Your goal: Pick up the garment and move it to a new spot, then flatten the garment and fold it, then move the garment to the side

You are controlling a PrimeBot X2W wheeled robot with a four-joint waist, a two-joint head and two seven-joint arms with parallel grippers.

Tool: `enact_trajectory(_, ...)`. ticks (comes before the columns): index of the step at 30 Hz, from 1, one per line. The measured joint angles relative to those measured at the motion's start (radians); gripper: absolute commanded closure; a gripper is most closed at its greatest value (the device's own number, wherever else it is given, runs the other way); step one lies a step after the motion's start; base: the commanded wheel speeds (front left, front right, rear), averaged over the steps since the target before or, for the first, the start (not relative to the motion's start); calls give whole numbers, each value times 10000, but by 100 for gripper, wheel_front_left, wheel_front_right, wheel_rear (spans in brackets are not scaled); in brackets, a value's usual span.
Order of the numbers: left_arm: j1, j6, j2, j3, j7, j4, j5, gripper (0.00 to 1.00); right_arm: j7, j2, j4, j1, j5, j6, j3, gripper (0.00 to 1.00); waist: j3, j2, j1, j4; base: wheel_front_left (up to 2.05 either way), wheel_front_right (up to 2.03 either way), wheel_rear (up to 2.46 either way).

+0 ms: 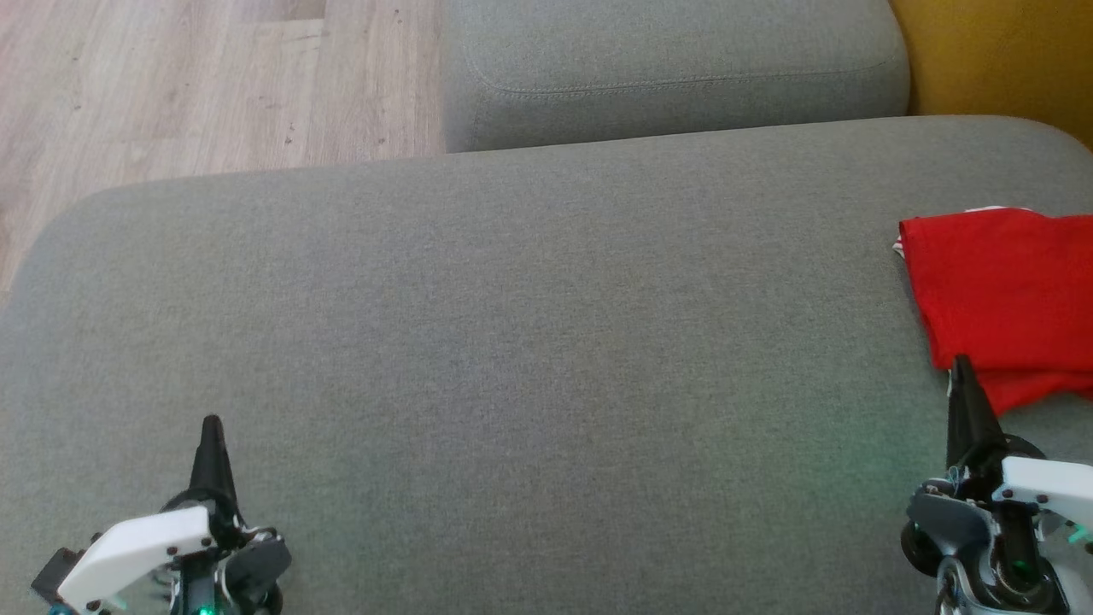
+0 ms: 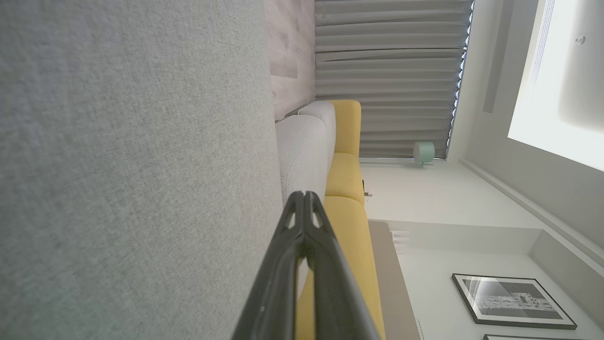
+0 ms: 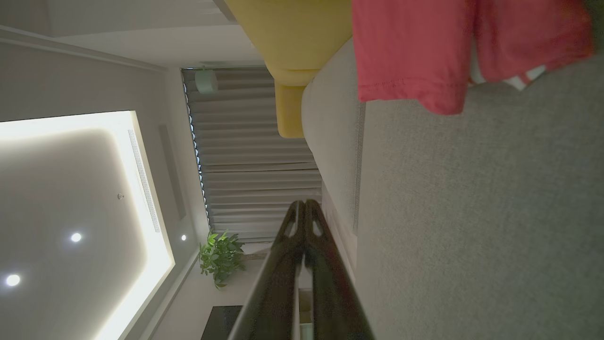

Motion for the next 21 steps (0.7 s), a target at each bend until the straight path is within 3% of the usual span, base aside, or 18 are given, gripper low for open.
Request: enact_trajectory(21, 0, 0, -58, 79, 81, 2, 6, 100, 15, 6, 0, 0, -4, 0, -63, 100, -1, 0, 0, 1, 0, 0, 0)
